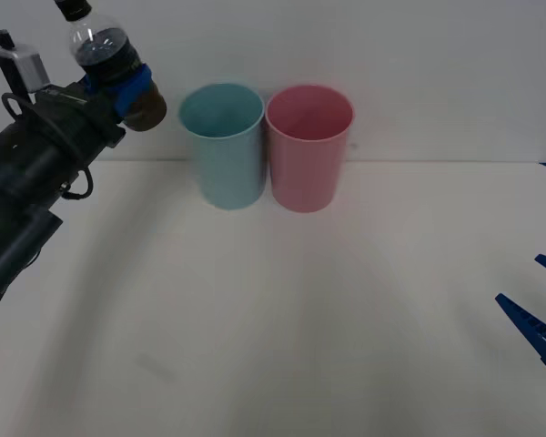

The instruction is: Grasp the object on the table and drop it into the matching bin: aluminum can to the light blue bin, PET bottle to the pink bin.

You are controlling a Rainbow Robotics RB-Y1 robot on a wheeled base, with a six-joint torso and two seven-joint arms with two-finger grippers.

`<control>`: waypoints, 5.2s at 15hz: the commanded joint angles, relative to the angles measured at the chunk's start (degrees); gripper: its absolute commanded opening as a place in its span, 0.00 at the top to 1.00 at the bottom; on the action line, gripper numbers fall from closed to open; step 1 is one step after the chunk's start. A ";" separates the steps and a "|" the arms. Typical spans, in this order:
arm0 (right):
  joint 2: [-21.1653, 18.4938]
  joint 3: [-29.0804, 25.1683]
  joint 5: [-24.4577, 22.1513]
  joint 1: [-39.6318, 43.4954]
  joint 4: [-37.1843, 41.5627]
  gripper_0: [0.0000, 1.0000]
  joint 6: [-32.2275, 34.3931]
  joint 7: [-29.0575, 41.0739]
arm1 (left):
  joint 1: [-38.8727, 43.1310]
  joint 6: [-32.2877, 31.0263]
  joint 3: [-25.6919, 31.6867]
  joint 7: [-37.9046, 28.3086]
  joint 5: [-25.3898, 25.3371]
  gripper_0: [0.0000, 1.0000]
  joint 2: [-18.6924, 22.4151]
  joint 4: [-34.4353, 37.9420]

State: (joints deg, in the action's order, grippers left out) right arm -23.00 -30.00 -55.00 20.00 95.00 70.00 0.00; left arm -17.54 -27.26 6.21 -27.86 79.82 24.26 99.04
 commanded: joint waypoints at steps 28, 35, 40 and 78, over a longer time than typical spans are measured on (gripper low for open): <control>0.00 0.00 0.00 0.00 0.00 0.00 0.00 0.00 | -46.19 8.54 -23.79 6.50 6.40 0.00 -15.29 -52.46; 0.00 0.00 0.00 0.00 0.00 0.00 0.00 0.00 | -45.83 7.66 -23.79 6.68 1.48 0.00 -12.92 -52.46; 0.00 0.00 0.00 0.00 0.00 0.00 0.00 0.00 | -37.92 4.76 -20.54 7.91 -1.16 0.00 -9.05 -43.23; 0.00 0.00 0.00 0.00 0.00 0.00 0.00 0.00 | 32.65 -44.20 31.76 28.65 -13.72 0.00 6.15 -7.28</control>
State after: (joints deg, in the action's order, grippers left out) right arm -23.00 -30.00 -55.00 20.00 95.00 70.00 0.00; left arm 14.78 -71.44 38.00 0.71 66.24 30.42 91.84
